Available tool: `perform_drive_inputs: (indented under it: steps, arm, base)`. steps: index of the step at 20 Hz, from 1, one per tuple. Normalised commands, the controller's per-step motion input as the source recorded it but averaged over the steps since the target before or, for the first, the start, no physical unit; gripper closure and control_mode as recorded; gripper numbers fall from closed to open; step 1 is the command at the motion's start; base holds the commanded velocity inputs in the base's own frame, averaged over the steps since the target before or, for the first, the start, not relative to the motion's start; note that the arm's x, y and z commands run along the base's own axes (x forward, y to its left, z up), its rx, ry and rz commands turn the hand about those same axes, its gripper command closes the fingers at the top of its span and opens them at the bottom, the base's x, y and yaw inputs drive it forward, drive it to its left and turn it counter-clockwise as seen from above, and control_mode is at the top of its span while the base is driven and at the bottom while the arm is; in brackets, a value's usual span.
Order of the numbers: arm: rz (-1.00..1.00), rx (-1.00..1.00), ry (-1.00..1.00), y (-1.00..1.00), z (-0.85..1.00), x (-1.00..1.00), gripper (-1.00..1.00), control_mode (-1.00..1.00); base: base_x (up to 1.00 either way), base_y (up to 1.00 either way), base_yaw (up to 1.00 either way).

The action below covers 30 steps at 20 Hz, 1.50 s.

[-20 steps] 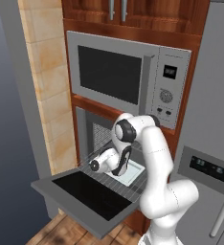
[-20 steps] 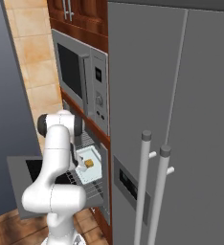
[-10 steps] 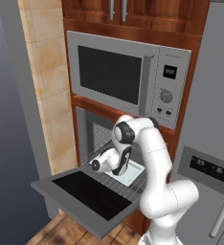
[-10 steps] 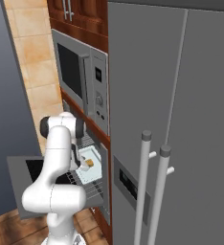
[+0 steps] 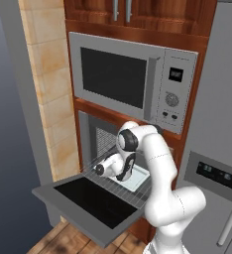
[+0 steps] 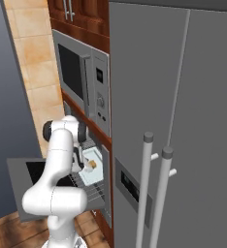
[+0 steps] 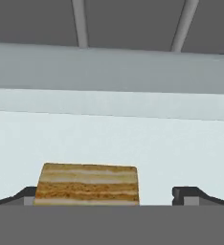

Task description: Take the baked cake out of the oven and place it on the plate for cooling. Then close the oven door.

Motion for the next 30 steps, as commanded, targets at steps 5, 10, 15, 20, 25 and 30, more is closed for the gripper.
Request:
perform_drive_inputs:
  steps: [5,10,15,20,25,30]
  arm:
    - [0.00,0.00,0.06,0.00,-0.18,0.13,-1.00,-1.00]
    - [0.01,0.00,0.08,0.00,-0.13,0.00,1.00,-1.00]
    - [0.02,0.01,0.00,0.00,0.17,-0.32,1.00,-1.00]
    - [0.05,0.10,0.00,0.10,0.89,-0.82,1.00,-1.00]
    - [0.09,0.15,0.03,0.24,1.00,-0.97,1.00,-1.00]
    - [0.09,0.15,0.08,0.37,1.00,-0.78,1.00,-1.00]
  base:
    - [0.00,0.00,0.00]
    - [0.00,0.00,0.00]
    - [0.00,0.00,0.00]
    - [0.00,0.00,0.00]
    - [0.00,0.00,0.00]
    - [0.00,0.00,0.00]
